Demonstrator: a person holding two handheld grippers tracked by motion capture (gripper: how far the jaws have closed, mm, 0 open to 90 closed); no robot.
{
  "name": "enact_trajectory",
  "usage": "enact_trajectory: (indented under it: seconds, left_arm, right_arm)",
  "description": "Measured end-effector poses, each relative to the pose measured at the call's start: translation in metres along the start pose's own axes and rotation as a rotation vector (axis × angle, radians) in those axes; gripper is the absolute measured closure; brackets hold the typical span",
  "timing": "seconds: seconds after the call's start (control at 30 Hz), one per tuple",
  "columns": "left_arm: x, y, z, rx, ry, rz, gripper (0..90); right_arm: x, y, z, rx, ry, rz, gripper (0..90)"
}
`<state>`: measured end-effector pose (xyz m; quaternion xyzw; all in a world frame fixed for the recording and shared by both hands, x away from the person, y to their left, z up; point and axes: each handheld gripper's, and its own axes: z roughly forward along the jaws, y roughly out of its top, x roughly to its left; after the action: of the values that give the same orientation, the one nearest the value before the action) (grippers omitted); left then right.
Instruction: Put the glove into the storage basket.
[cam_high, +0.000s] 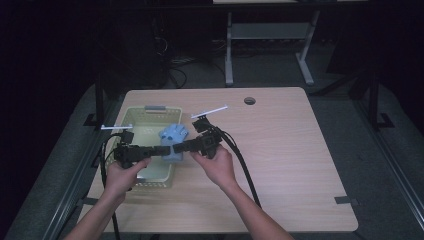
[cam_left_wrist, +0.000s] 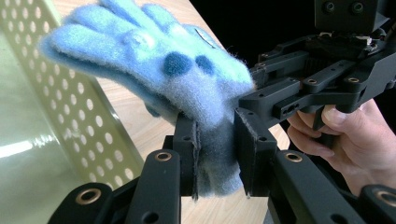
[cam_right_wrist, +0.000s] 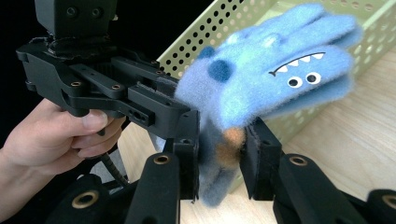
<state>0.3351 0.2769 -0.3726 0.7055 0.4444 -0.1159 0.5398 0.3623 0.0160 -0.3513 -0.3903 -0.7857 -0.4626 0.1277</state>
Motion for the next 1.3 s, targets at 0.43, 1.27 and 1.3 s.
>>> enact_trajectory:
  seconds: [0.43, 1.27, 1.3]
  left_arm:
    - [0.01, 0.001, -0.019, -0.009, 0.009, -0.025, 71.3]
    - [0.048, -0.006, -0.052, 0.043, 0.069, -0.074, 73.6]
    - [0.05, -0.006, -0.053, 0.042, 0.071, -0.073, 73.7]
  right_arm:
    - [0.009, 0.01, 0.018, 0.008, 0.007, -0.014, 70.0]
    - [0.014, 0.017, 0.076, 0.039, 0.034, -0.007, 70.1]
    - [0.014, 0.017, 0.078, 0.04, 0.035, -0.007, 70.1]
